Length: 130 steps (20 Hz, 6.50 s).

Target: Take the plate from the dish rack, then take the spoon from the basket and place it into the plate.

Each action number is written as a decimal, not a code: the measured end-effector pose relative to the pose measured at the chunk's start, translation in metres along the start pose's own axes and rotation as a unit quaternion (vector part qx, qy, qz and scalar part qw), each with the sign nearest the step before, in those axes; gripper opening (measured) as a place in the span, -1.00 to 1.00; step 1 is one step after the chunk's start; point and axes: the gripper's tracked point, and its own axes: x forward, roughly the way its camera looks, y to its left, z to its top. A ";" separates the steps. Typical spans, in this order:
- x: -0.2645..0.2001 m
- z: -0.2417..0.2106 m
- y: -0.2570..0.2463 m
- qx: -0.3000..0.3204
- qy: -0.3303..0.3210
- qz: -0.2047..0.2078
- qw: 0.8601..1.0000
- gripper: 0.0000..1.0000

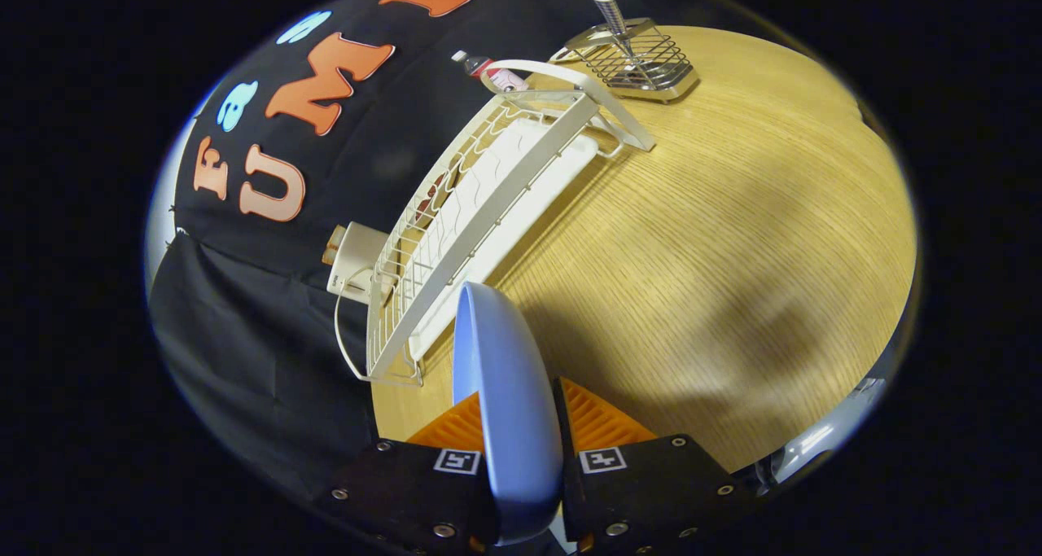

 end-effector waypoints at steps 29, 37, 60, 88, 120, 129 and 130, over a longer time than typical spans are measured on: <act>-0.102 0.297 -0.041 -0.352 -0.353 -0.079 0.863 0.97; -0.062 0.312 -0.051 -0.412 -0.346 -0.080 0.839 0.55; -0.101 0.330 -0.026 -0.414 -0.386 -0.069 0.821 -0.93; -0.106 0.025 0.120 -0.464 -0.299 0.027 0.834 -0.93; -0.161 0.104 0.093 -0.392 -0.301 -0.015 0.869 0.95; -0.238 0.166 0.090 -0.384 -0.363 -0.035 0.849 0.94; -0.242 0.172 0.087 -0.381 -0.366 -0.038 0.848 0.95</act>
